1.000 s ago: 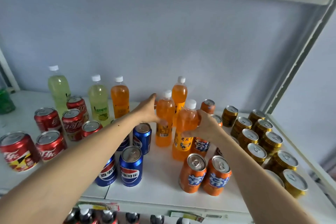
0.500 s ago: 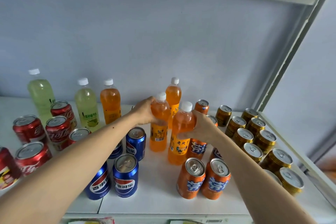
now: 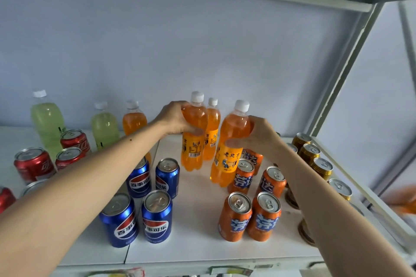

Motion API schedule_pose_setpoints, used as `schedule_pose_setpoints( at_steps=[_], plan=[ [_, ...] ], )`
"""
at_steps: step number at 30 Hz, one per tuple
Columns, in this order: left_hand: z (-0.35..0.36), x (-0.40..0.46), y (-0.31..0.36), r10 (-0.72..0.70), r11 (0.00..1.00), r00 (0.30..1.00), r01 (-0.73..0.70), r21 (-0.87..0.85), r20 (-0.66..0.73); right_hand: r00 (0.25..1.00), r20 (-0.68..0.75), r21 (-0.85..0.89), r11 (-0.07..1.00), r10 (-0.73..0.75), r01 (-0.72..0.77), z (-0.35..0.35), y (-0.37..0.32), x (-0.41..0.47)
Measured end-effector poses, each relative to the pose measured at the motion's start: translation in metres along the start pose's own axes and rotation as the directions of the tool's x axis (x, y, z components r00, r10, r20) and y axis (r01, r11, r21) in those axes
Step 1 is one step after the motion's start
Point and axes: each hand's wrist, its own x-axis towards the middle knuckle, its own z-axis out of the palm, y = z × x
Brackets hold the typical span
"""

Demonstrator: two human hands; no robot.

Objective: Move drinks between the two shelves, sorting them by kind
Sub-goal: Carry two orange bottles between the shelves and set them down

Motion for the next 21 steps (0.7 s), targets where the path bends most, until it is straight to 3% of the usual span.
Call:
schedule_pose_setpoints(
  at_steps=[10, 21],
  plan=[
    [0.000, -0.012, 0.082, 0.184, 0.980, 0.983, -0.185, -0.072, -0.016, 0.972, -0.234, 0.109, 0.994, 0.024, 0.001, -0.071, -0.021, -0.049],
    [0.105, -0.044, 0.180, 0.383, 0.921, 0.913, -0.367, -0.131, 0.136, 0.897, -0.425, 0.096, 0.991, 0.125, -0.093, -0.161, 0.021, -0.165]
  ],
)
